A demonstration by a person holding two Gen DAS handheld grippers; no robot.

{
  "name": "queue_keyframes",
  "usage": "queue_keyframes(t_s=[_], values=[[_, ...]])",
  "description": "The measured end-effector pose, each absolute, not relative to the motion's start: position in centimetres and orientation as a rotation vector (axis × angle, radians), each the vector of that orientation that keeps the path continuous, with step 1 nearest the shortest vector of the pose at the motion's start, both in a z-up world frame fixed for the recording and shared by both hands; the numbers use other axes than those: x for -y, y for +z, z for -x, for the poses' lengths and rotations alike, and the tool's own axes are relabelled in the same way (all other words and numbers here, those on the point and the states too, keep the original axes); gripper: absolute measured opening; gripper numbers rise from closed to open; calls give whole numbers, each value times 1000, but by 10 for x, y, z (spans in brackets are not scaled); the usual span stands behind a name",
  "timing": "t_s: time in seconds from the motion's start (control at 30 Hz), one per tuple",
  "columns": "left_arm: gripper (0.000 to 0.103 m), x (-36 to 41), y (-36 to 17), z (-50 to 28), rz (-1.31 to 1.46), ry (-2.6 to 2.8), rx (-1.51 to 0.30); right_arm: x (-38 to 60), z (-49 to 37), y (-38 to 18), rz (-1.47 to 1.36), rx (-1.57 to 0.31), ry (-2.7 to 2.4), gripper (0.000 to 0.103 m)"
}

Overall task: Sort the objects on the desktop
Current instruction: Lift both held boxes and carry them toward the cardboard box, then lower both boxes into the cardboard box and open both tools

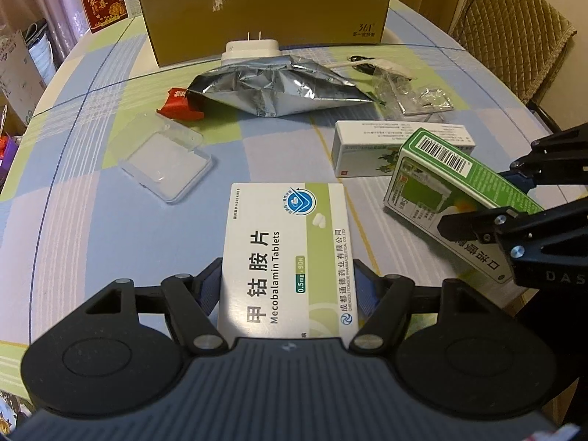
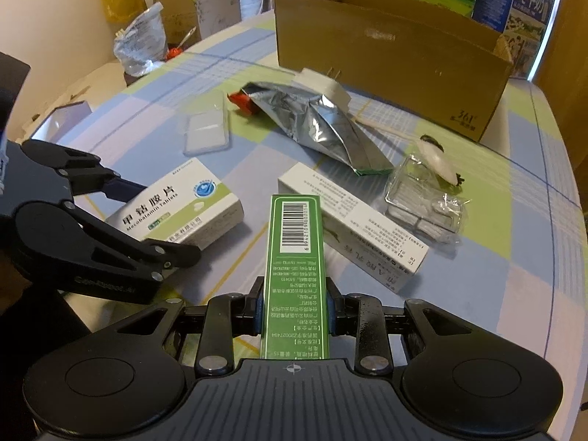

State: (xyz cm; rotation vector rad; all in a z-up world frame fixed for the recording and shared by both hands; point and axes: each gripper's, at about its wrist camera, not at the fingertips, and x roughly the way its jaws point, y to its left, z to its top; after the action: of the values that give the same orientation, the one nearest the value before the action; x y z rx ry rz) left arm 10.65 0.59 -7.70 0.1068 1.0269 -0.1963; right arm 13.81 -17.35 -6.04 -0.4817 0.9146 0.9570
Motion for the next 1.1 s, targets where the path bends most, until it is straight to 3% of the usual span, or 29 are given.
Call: queue_keyframes(t_s=[0.6,1.1], values=[[67,-12,-3,-127,-117,-196,-949,176,-148,11,426,-810,940,27],[67,-12,81,-225,-165,-222,-871,148,-249,97,347,-739,886,27]])
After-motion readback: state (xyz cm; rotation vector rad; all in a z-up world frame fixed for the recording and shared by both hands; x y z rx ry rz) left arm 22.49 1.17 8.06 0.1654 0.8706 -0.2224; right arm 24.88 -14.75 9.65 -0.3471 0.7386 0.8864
